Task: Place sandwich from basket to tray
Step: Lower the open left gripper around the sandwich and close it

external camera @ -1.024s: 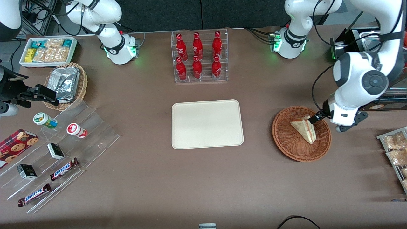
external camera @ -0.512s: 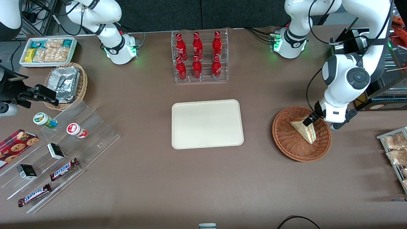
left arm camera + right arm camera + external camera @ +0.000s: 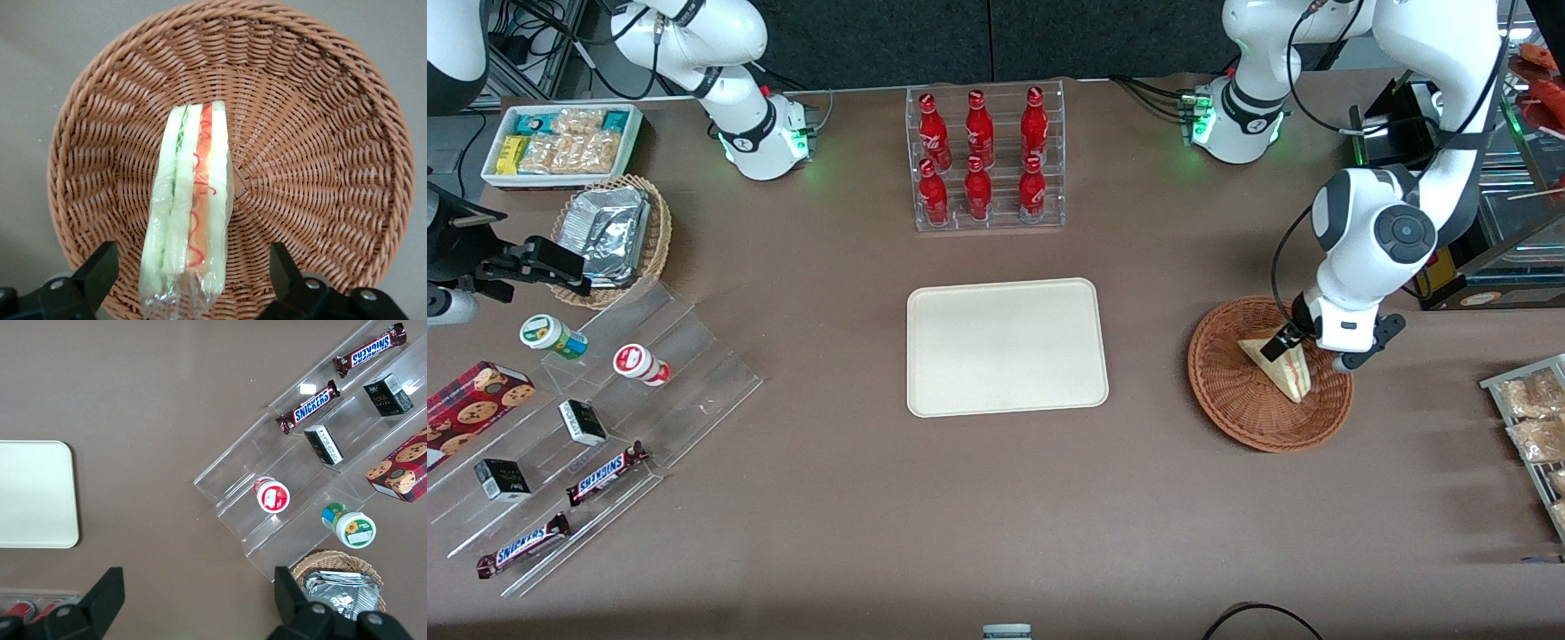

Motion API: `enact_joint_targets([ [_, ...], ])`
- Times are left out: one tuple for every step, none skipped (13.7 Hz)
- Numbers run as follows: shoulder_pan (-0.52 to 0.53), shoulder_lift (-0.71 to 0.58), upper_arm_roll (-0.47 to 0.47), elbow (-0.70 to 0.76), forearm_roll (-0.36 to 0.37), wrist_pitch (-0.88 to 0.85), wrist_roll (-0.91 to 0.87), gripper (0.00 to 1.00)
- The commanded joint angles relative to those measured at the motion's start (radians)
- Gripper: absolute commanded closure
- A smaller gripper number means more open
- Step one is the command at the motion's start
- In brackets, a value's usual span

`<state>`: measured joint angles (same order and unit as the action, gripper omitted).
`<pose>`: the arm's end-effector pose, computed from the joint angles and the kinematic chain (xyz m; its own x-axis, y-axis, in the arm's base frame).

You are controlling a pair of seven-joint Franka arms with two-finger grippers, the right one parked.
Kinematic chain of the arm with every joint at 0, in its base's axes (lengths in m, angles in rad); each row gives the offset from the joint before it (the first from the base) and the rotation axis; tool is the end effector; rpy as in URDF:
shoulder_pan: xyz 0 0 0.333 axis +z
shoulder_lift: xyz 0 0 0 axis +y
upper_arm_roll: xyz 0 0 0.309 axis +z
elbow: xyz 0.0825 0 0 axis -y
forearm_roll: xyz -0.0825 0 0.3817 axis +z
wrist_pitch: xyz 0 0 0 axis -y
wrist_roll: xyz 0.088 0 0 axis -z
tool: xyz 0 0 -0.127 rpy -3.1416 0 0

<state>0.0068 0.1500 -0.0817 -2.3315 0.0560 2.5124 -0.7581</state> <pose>0.5174 -0.0391 0.2513 0.8017 0.5965 0.0379 0.5967 -0.8024 0.0053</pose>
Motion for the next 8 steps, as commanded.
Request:
enact_joint_targets([
  [-0.007,0.025,0.0,-0.009,0.005,0.049,-0.044,0.0],
  [-0.011,0.031,0.0,-0.009,0.005,0.051,-0.047,0.0],
  [-0.013,0.037,0.0,-0.009,0.005,0.052,-0.047,0.0],
  [-0.013,0.048,0.0,-0.009,0.005,0.059,-0.047,0.0],
  [-0.013,0.058,0.002,-0.011,0.005,0.075,-0.047,0.0],
  [-0.014,0.069,0.002,-0.012,0.005,0.078,-0.047,0.02],
  [-0.013,0.071,0.002,-0.015,0.005,0.079,-0.047,0.12],
  [-0.011,0.068,0.002,-0.022,0.007,0.079,-0.046,0.29],
])
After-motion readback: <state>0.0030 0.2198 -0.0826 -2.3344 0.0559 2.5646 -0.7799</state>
